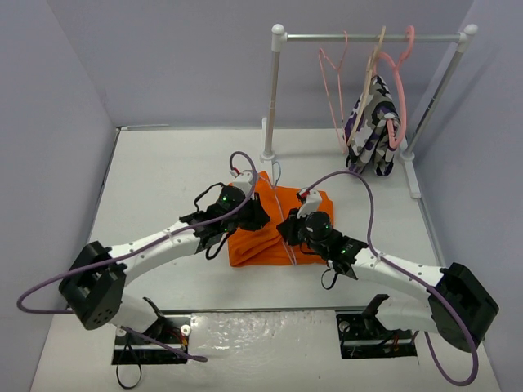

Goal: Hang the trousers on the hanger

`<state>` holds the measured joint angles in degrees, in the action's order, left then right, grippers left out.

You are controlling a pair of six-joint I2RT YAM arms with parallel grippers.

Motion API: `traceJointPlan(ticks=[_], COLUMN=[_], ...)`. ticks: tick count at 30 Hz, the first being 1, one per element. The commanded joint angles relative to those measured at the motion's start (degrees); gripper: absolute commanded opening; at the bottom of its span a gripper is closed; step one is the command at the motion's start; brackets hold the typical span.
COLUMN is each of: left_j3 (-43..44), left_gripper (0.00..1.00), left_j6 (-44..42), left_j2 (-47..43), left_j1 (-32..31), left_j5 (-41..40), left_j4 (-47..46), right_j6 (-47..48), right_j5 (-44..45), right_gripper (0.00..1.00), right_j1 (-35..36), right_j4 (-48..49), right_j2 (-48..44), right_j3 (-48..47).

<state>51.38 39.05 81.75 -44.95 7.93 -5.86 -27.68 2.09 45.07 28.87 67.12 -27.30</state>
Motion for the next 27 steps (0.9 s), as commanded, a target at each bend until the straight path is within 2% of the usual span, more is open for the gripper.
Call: traceJointPlan(ticks=[1, 7, 9, 12, 17, 24, 27], left_j3=[-1.73, -3.31, -3.11, -1.76, -1.85, -3.35, -2.07], left_gripper=[0.12, 0.31, 0.41, 0.61, 0.79, 0.81, 0.81], left_j6=[-2.13, -6.07, -8.16, -12.27, -21.57, -30.29, -32.63], left_j2=[-8.68, -12.3, -12.39, -11.3, -9.5, -6.9, -4.31], left_j1=[2.42, 6.71, 7.36, 9.5, 10.97, 13.57, 14.98], left_j5=[-4.18, -4.07, -2.96, 0.46, 5.78, 18.04, 25.77], left_j4=[2.35, 1.37, 0.72, -2.3, -9.06, -21.96, -23.77], right_j6=[-1.31, -1.23, -1.23, -0.86, -0.63, 0.29, 0.7], right_j5=[-0.84, -0.66, -0.5, -0.16, -0.72, -3.55, -4.2], right_gripper=[0.0, 0.0, 0.0, 0.0, 0.0, 0.0, 0.0], right_j1=[1.08, 2.79, 3.28, 4.07, 4.15, 4.15, 4.15], right_j4=[7.75, 8.81, 8.66, 8.4, 8.31, 8.2, 7.96], right_j2=[2.16, 5.17, 5.49, 6.36, 7.45, 8.82, 9.08], right_j3=[-0.55, -2.4, -2.78, -3.65, -3.96, -5.22, -5.58])
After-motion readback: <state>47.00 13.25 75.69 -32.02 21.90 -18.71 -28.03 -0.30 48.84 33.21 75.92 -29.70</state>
